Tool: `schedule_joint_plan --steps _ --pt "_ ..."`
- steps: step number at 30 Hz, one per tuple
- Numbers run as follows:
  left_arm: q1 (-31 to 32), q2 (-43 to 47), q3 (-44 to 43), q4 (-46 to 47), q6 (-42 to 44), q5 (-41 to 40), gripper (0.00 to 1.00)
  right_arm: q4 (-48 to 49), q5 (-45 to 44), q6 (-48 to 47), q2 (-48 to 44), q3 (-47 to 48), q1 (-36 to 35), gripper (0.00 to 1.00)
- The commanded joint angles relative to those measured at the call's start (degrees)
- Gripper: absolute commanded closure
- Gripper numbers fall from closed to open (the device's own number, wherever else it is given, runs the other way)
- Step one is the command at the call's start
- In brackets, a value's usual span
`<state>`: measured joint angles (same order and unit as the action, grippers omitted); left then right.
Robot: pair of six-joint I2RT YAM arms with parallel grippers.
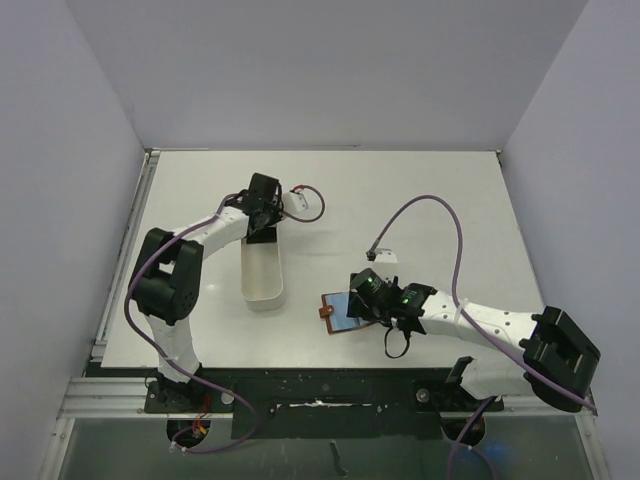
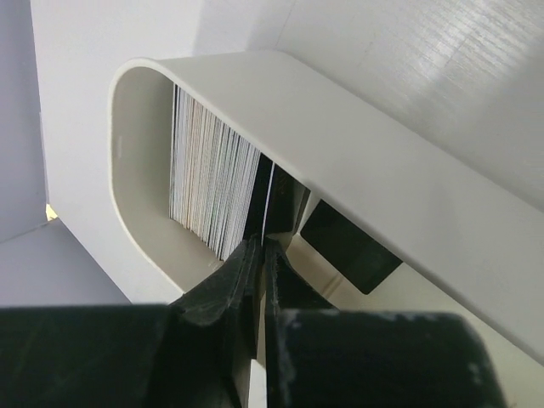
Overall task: Put the credit cards into the card holder
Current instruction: Pick up the credit card from the storage box.
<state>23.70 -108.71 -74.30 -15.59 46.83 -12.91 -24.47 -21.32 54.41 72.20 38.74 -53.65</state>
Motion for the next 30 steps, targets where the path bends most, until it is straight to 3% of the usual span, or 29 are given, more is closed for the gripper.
schedule_joint_plan --steps 1,13,19,24,27,30 --pt "0.45 3.82 -3.8 -1.53 0.48 -0.94 1.0 1.0 -1.13 0.43 -2.32 -0.22 0.22 0.43" --pt "0.65 9.78 -3.69 -5.07 -5.19 1.92 1.0 0.26 -1.42 0.74 -4.59 -0.71 0.26 0.43" --pt "0.55 13.38 -3.15 -5.29 -12.19 4.99 1.0 -0.02 -1.79 0.52 -5.22 -0.82 0.34 0.43" --pt "0.51 17.2 -3.08 -6.24 -21.78 8.4 1.0 -0.57 -2.37 0.31 -6.37 -0.86 0.52 0.43" --pt "0.19 19.83 -4.25 -6.29 -32.81 10.62 1.0 -0.52 -2.67 -0.07 -6.87 -1.15 0.94 0.45" --pt "-0.82 22.73 -4.79 -6.91 -44.13 18.46 1.0 -0.17 -2.62 -0.18 -6.74 -1.87 1.6 0.47"
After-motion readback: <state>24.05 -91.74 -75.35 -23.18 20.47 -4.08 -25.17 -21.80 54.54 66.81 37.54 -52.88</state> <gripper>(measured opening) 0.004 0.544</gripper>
